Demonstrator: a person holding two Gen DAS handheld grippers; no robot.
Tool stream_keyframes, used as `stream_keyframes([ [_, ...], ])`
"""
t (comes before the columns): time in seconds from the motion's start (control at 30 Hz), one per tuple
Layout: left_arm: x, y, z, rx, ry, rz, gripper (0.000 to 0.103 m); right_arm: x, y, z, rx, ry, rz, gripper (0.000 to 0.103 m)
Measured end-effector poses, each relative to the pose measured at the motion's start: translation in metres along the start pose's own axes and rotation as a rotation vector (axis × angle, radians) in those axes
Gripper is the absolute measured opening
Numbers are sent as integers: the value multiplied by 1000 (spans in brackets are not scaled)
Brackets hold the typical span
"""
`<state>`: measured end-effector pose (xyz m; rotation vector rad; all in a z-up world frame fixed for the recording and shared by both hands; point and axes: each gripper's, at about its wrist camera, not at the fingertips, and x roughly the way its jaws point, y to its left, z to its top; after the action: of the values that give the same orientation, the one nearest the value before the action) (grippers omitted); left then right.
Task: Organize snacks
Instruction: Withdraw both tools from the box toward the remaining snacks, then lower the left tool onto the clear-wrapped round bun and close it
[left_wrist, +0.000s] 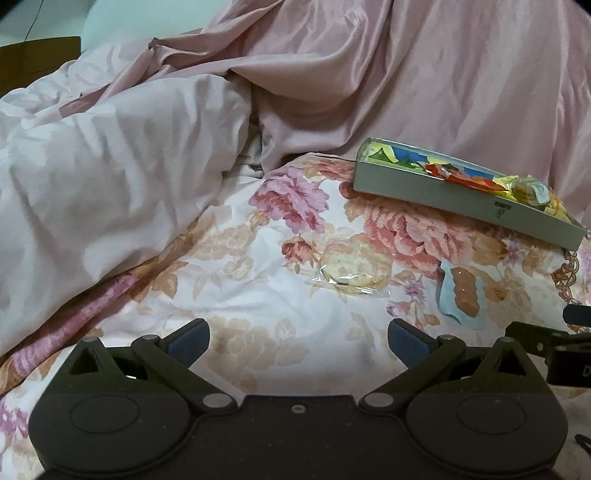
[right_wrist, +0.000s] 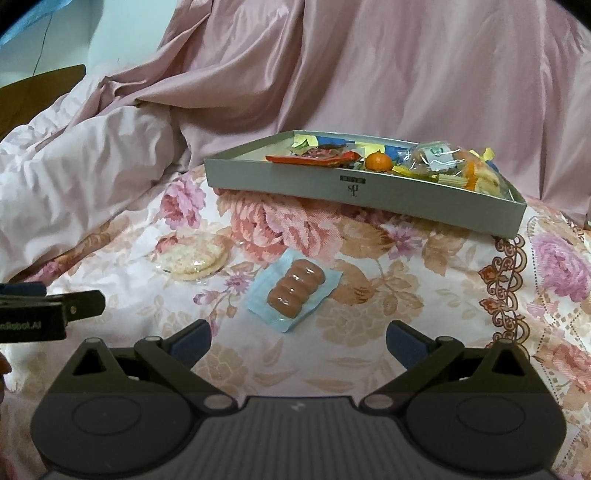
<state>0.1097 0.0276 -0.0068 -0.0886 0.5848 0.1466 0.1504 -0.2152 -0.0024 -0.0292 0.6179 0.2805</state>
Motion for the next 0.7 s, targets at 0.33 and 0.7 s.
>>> stream_keyframes([
  [0.33, 24, -3, 8, 33, 31, -1, 102, 19, 4, 10, -48, -2, 16, 103],
  [0.7, 70, -5, 39, 29, 32, -43, 102, 58, -15, 15, 52, 58, 51, 103],
])
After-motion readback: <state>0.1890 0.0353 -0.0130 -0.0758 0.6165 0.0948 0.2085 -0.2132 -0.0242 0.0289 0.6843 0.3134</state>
